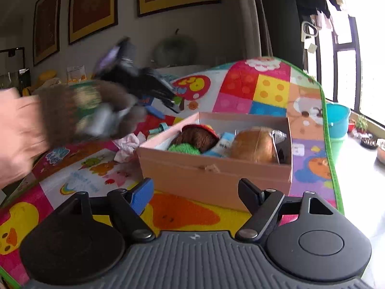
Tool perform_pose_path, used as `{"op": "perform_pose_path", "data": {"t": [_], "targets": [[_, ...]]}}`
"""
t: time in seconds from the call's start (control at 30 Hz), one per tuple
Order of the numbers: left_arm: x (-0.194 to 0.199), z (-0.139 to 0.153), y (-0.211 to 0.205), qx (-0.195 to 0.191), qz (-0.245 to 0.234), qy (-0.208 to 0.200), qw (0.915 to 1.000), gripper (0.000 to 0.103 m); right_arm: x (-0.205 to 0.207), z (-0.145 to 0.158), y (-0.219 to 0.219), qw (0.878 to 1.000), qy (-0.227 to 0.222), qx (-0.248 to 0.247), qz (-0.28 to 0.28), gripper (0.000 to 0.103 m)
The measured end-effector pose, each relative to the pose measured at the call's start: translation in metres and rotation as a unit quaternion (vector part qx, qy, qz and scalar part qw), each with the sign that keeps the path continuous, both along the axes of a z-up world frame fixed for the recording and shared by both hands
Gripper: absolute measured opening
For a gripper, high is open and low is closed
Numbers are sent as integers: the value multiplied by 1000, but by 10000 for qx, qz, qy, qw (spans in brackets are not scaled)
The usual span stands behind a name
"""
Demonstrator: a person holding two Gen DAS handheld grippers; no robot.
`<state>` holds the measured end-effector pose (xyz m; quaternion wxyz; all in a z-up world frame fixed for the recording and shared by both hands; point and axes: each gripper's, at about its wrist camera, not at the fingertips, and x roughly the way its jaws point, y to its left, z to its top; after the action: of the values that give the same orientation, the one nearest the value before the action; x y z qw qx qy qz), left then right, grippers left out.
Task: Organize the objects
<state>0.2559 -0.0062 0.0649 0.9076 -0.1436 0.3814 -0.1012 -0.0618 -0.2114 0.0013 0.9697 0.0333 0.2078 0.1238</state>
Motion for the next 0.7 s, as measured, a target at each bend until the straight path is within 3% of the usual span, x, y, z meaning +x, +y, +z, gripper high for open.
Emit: {"op": "perform_pose_path", "data": {"t": [0.07,0.1,0.13,0.27,0.37,0.47,0.63,0.7], "targets": [[22,-14,-5,90,-101,280,9995,38,2,-1,-4,9999,39,134,-60,79],[26,-16,-8,221,-108,195,9995,35,3,-1,-6,9998,77,182,-84,81],[28,-16,-12,441,-143,108,9989,31,4,-2,-7,9997,125,212,-79,81],[32,-17,-26,1493,-226,-155,9884,30,7,-4,-5,9996,220,193,-56,81],[33,-15,-24,1454,-201,-374,9885,30,9,-6,-2,9995,282,101,-86,82],[34,-25,-30,1519,-674,66,9861,30,10,-6,-3,9993,312,120,-165,83],[-16,-25,-26,2143,-1397,-217,9665,30,11,-6,-5,9991,338,160,-174,87],[-42,-28,-16,2225,-1623,-245,9610,30,12,-7,-4,9991,368,148,-163,87]]}}
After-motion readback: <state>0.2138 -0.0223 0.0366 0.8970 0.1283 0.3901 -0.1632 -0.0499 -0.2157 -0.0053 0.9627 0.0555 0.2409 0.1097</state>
